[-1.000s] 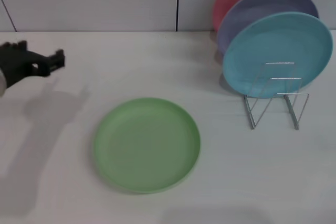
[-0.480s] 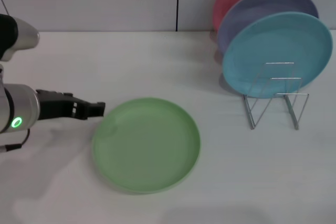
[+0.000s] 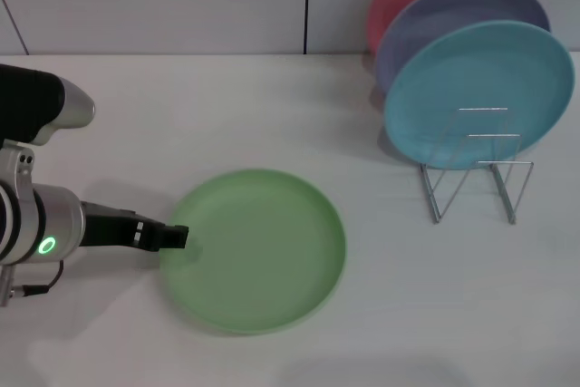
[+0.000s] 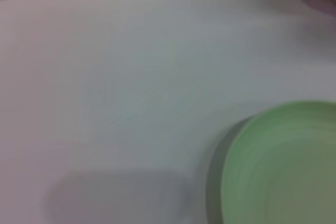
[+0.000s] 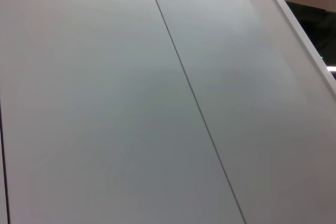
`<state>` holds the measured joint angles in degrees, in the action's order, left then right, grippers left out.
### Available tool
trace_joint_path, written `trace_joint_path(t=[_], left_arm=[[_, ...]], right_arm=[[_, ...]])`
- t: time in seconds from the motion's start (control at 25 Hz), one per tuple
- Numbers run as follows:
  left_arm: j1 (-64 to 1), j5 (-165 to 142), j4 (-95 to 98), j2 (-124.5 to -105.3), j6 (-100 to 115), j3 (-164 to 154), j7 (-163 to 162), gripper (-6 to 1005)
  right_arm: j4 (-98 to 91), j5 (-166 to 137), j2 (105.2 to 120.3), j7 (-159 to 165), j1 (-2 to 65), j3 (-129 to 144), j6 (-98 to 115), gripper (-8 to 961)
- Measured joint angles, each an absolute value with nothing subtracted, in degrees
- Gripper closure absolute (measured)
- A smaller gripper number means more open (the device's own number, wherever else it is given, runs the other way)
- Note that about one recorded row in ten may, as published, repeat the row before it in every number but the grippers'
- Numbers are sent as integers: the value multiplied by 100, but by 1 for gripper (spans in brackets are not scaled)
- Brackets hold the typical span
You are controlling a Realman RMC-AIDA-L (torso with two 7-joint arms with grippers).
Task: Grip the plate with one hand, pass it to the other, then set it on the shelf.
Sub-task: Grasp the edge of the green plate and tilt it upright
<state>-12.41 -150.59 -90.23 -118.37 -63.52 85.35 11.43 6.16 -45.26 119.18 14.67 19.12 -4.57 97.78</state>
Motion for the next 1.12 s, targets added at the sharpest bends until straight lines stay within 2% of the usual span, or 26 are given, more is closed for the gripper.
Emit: trace_joint_path(t=[1.12], left_arm=[[-1589,-15100,-8239,-11839,-6292,8513,1142,198]], right_arm=[[571,-4536,11918,1469,1888,-383,9799,163]])
